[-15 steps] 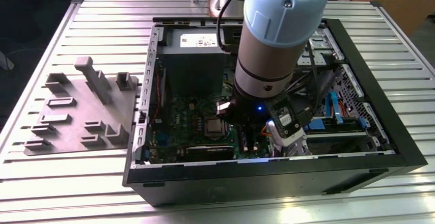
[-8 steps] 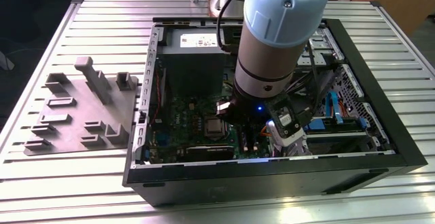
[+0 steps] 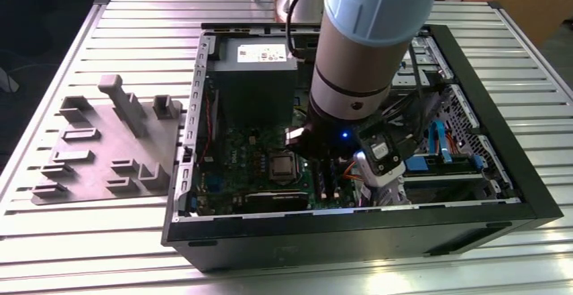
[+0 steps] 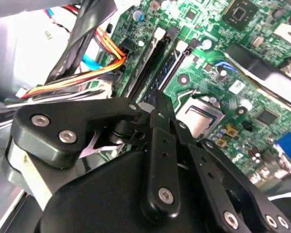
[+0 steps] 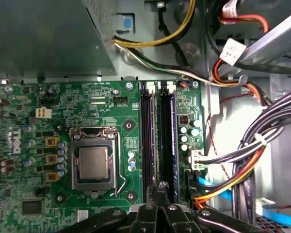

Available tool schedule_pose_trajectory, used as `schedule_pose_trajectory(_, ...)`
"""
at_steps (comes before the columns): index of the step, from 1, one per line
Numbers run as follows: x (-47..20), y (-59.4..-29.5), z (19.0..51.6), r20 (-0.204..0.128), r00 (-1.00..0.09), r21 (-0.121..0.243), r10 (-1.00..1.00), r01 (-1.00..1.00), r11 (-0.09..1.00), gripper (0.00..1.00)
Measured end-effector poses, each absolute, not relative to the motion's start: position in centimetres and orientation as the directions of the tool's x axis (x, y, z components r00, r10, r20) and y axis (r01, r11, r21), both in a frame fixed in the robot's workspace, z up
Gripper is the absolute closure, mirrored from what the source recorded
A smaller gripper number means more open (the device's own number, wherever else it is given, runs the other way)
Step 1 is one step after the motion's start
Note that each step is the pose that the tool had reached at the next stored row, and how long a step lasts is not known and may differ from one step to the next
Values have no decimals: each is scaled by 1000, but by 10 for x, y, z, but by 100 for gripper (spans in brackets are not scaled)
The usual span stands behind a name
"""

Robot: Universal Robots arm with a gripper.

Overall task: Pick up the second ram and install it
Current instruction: 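Press down the second ram until it locks into place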

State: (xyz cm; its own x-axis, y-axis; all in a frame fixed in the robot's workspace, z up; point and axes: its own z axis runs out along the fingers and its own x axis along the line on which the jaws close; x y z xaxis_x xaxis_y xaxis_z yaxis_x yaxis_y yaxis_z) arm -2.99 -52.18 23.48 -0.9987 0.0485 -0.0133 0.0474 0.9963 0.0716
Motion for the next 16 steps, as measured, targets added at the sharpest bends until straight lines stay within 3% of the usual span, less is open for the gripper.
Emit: schedule_pose_trajectory(16,-30,-504,235,-13,-999,72,48,47,996,90)
